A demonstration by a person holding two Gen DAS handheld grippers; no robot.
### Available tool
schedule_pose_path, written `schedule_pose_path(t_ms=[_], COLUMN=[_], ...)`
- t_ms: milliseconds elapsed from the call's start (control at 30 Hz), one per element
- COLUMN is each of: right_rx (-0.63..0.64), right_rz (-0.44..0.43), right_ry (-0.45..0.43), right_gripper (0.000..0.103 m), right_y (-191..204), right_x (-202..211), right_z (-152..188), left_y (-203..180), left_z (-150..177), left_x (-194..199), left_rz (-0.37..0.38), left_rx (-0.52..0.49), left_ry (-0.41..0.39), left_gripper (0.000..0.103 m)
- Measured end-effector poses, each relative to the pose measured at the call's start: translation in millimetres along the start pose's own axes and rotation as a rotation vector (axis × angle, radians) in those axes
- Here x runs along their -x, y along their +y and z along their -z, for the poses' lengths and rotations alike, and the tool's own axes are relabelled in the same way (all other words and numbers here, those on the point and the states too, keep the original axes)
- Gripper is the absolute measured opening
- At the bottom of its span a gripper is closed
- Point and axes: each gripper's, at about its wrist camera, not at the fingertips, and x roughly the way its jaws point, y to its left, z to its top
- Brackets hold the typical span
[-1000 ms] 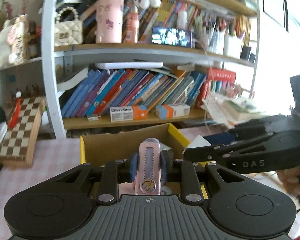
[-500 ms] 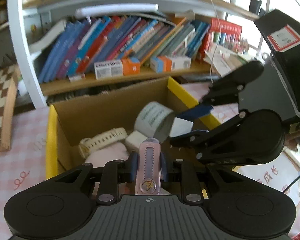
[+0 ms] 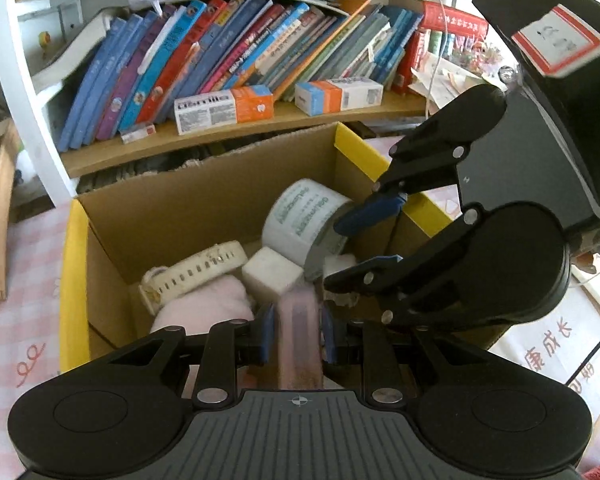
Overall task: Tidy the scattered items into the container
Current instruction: 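Open the left tool to drop the knife while the right tool releases the cube into the box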
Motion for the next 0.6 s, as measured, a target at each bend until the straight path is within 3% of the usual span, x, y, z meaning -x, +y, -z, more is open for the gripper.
schedule_pose_path(t_ms=[333,600], right_rx=[-0.105,-0.258], right_rz=[0.024,0.034], right_ry=[-0.159,-0.292], right_gripper=[0.042,0.047], right_y=[-1.7,33.5], right_x=[57.7,127.0], right_z=[-3.1,10.9], left_y=[6.4,-4.2], left_z=[0.8,26.1], left_x=[76.6,151.5], left_rz=[-0.063,-0.073], left_rx=[0.083,0.099], left_ry=[-0.210,-0.361], left_gripper=[0.028,0.039])
